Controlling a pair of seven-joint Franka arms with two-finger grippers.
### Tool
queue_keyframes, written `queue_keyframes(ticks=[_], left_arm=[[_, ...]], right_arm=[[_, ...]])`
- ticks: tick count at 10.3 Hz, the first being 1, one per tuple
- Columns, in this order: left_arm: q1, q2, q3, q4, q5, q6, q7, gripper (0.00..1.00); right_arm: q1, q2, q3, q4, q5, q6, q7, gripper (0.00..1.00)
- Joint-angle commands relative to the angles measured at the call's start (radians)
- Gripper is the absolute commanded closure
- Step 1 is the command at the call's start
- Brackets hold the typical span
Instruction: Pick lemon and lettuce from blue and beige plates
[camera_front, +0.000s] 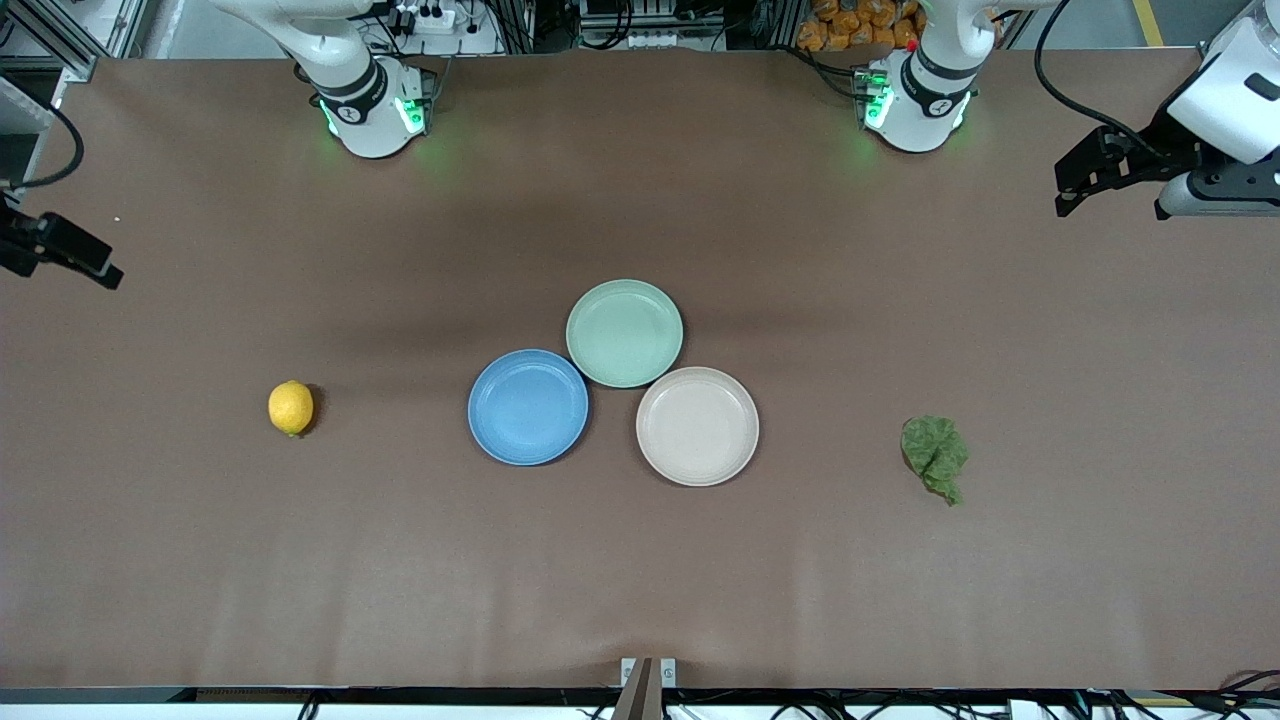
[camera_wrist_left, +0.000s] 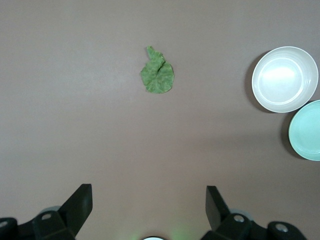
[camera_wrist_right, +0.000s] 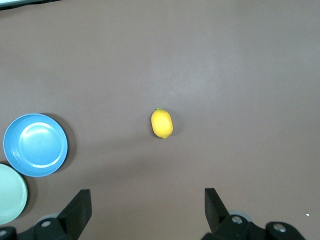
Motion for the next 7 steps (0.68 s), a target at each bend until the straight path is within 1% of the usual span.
queue_keyframes(ticks=[1,3,5,7], left_arm=[[0.010,0.006,-0.001,0.024,-0.021,-0.022,0.027,0.00],[0.010,0.005,-0.001,0.024,-0.019,-0.022,0.018,0.00],[0.010,0.003,-0.001,0.024,-0.018,-0.022,0.017,0.00],[0.010,0.003,-0.001,0.024,-0.016,-0.022,0.017,0.00]], right_arm=[[-0.017,-0.037,0.016,0.004,-0.014,-0.041,-0.013,0.00],[-0.017,-0.043,0.014,0.008,-0.012,-0.064,-0.009,0.00],[-0.017,-0.041,0.017,0.045,-0.006,-0.103,-0.001,0.00],[-0.014,-0.040,0.016,0.042,-0.004,-0.113,0.000,0.00]])
